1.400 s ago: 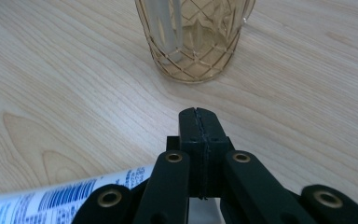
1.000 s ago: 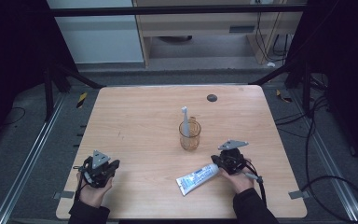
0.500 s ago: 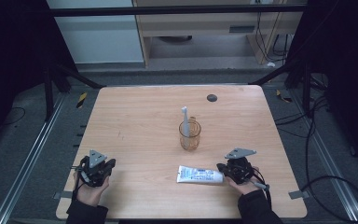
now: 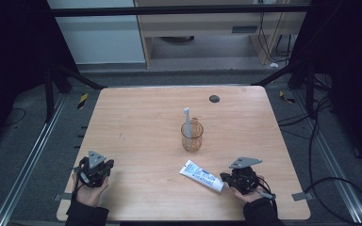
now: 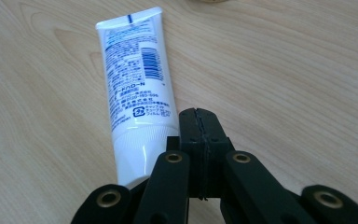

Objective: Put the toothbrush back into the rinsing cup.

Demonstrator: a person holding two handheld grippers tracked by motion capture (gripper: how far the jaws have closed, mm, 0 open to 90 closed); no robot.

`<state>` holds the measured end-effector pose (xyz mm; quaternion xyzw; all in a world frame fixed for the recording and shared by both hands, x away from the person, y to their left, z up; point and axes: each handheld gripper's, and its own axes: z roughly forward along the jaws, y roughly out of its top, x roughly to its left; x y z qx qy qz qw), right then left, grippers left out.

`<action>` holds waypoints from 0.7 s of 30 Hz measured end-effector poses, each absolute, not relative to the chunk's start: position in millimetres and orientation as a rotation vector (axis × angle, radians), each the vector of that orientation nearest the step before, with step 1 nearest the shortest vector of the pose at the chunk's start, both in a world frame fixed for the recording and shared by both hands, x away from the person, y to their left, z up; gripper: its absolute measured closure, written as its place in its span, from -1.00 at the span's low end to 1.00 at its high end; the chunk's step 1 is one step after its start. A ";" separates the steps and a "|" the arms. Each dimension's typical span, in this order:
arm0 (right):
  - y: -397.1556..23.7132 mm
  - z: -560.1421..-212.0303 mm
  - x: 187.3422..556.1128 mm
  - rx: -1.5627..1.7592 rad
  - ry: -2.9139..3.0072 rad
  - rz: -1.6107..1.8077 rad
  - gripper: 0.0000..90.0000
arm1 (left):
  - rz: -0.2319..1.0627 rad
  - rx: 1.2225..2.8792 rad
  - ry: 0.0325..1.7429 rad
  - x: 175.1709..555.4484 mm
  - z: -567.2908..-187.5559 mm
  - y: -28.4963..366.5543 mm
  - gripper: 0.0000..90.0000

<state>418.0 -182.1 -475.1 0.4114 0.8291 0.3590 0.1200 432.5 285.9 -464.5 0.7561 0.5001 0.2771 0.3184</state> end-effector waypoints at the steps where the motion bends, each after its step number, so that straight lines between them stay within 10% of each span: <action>1: -181.8 -475.0 416.7 1.205 2.426 1.050 1.00 | 0.729 1.989 1.316 432.6 -464.6 286.2 0.98; 13: -180.1 -469.1 414.5 1.174 2.401 1.058 0.92 | 0.735 1.982 1.319 434.6 -465.0 289.0 0.96; 21: -181.6 -449.1 421.6 1.144 2.350 1.074 0.50 | 0.745 1.992 1.312 436.2 -465.1 287.7 0.94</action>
